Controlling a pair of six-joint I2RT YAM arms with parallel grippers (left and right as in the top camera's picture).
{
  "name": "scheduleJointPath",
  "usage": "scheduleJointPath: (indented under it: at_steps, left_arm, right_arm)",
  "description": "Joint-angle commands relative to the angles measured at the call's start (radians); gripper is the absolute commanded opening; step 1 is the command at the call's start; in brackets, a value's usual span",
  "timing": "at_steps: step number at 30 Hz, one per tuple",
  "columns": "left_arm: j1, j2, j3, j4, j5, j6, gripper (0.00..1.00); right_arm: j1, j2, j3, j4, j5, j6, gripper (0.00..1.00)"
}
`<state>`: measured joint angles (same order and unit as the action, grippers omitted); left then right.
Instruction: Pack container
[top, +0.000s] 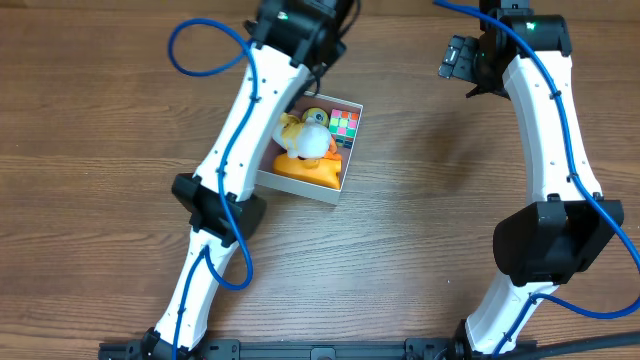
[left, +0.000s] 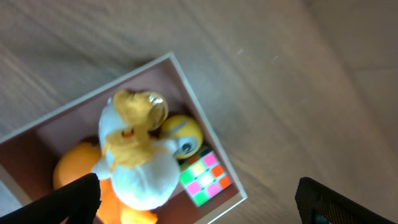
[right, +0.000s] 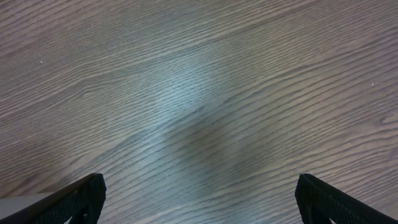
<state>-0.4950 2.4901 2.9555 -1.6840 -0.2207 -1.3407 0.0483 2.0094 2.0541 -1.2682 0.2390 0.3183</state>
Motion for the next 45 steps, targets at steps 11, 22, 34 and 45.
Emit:
scheduleJointPath:
  at_steps: [11,22,34,45]
  left_arm:
    - [0.036,-0.092,0.187,-0.005,-0.013,0.201,1.00]
    - [0.036,-0.093,0.186,-0.005,0.256,0.407,1.00]
    - [0.021,-0.272,0.186,-0.005,0.078,0.502,1.00]
    - [-0.158,-0.574,-0.072,-0.001,-0.430,0.461,1.00]
  right_arm:
    - [0.002,-0.010,0.001,0.006,0.003,0.008,1.00]
    - [0.002,-0.010,0.001,0.006,0.003,0.008,1.00]
    - [0.002,-0.010,0.001,0.006,0.003,0.008,1.00]
    - [0.002,-0.010,0.001,0.006,0.003,0.008,1.00]
